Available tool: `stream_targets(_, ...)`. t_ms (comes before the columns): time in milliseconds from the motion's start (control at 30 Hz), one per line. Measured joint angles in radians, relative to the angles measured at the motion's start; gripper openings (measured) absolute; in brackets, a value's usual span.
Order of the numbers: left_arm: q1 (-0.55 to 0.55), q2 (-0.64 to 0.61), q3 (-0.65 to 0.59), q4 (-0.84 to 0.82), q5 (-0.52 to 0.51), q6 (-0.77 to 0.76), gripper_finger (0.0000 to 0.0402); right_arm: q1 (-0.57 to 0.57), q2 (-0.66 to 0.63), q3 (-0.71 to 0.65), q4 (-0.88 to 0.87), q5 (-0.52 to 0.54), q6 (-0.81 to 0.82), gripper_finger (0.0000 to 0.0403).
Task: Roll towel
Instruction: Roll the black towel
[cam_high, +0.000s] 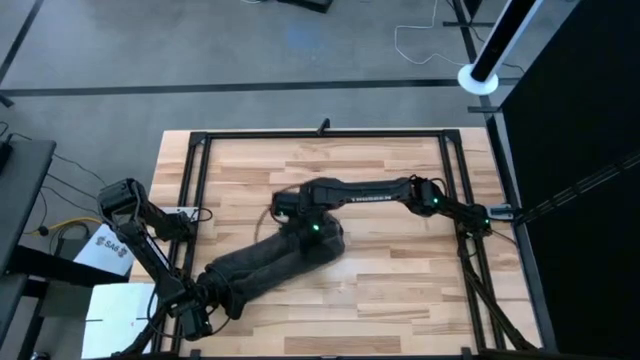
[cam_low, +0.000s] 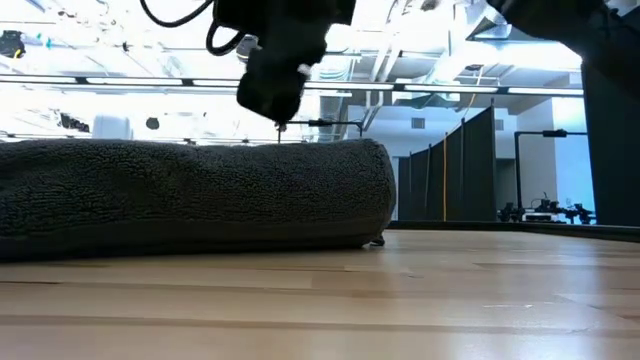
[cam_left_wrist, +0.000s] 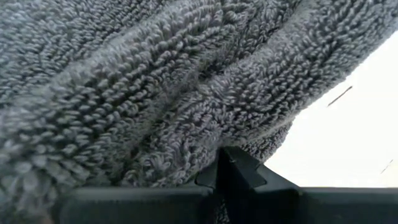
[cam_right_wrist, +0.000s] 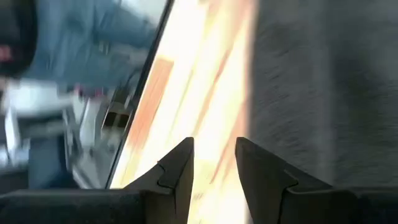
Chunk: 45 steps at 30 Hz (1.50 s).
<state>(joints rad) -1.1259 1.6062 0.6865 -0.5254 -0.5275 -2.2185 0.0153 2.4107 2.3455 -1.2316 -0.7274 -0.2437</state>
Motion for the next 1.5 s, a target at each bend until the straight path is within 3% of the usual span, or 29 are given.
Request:
stream_targets(200,0.000,0.000,0.000,0.004,0.000,0.000,0.0000,0.028,-0.003,-0.053,-0.088,0.001,-0.095,0.0105)
stream_targets(633,0.000,-0.005,-0.001,0.041,-0.001,0.000,0.0000,-0.159,-0.002,-0.281,0.184,0.044,0.037,0.0079)
stream_targets(967,-0.002,-0.159,-0.003,0.035,0.058,0.010,0.0000,-0.139,-0.009,-0.447,0.366,0.092,0.104,0.0077)
stream_targets(1300,0.057,-0.276,-0.003,-0.252,0.216,0.003,0.0000,-0.135,-0.008,-0.461,0.316,0.136,0.098,0.0077)
stream_targets(1500,0.070,-0.336,-0.004,-0.323,0.239,0.002,0.0000,-0.135,-0.006,-0.464,0.322,0.148,0.097,0.0077)
